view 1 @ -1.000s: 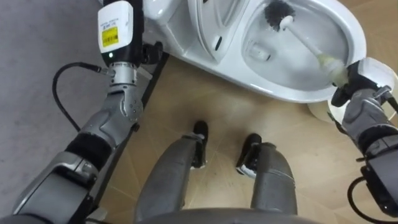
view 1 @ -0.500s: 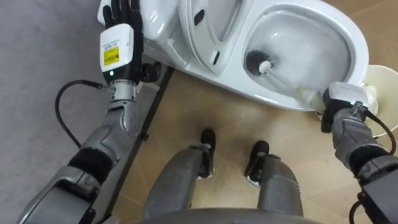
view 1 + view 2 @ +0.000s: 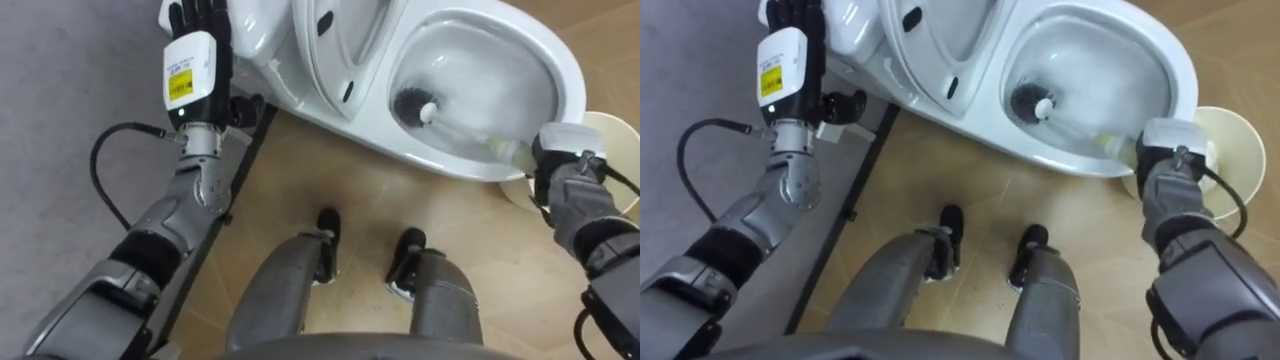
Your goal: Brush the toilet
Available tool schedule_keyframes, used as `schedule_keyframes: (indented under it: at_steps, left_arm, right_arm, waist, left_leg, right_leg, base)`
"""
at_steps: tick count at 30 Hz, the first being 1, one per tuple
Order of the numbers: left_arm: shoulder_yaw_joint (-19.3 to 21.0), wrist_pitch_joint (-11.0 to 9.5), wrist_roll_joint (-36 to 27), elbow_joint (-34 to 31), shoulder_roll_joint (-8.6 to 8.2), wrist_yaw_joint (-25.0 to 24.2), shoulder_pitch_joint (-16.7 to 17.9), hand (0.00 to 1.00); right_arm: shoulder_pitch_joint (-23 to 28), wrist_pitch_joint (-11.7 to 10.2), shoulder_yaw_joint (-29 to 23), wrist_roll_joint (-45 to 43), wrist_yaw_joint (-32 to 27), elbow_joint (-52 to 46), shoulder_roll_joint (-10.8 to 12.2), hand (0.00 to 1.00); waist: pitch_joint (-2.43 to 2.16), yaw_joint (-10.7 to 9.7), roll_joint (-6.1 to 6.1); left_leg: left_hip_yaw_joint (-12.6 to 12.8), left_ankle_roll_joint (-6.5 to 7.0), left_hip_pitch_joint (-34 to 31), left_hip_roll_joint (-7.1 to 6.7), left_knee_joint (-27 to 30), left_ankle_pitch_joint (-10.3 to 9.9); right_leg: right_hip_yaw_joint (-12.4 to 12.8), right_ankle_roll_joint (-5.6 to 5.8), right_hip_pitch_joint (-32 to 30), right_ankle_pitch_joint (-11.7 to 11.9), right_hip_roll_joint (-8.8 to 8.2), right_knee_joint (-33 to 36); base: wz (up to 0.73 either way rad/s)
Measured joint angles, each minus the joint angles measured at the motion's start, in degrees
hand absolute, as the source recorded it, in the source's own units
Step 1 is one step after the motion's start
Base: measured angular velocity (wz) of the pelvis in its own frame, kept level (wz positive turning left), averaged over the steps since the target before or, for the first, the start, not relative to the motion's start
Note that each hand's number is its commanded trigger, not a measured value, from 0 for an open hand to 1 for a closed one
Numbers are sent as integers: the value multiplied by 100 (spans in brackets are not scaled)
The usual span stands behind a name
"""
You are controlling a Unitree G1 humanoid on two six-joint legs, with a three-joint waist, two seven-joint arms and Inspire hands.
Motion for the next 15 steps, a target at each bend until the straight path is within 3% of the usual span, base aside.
schedule_keyframes:
  at_steps: [4, 8, 15]
  left_arm:
    - [-3, 20, 17, -34, 4, 20, -73, 0]
    - [-3, 92, 37, -32, 5, -4, -162, 0]
    - [-5, 142, 91, -34, -4, -68, -174, 0]
  right_arm:
    - [-229, -67, -403, 177, -278, 49, -9, 100]
    - [-377, -77, -485, 129, -454, 65, -125, 100]
    - [-273, -20, -241, -996, -614, -30, -114, 100]
  waist:
    - [14, -23, -71]
    - [18, -34, -92]
    - [19, -18, -84]
  left_leg:
    - [46, 17, -133, -19, 96, 3]
    - [52, 37, -230, -11, 221, -3]
    - [-17, 34, -193, -3, 212, -3]
  right_leg:
    - [42, 16, -171, -45, -82, 190]
    - [17, 4, -246, -53, -108, 280]
    - [-30, -15, -172, -40, -87, 251]
  base:
    - [4]
    - [1]
    - [2]
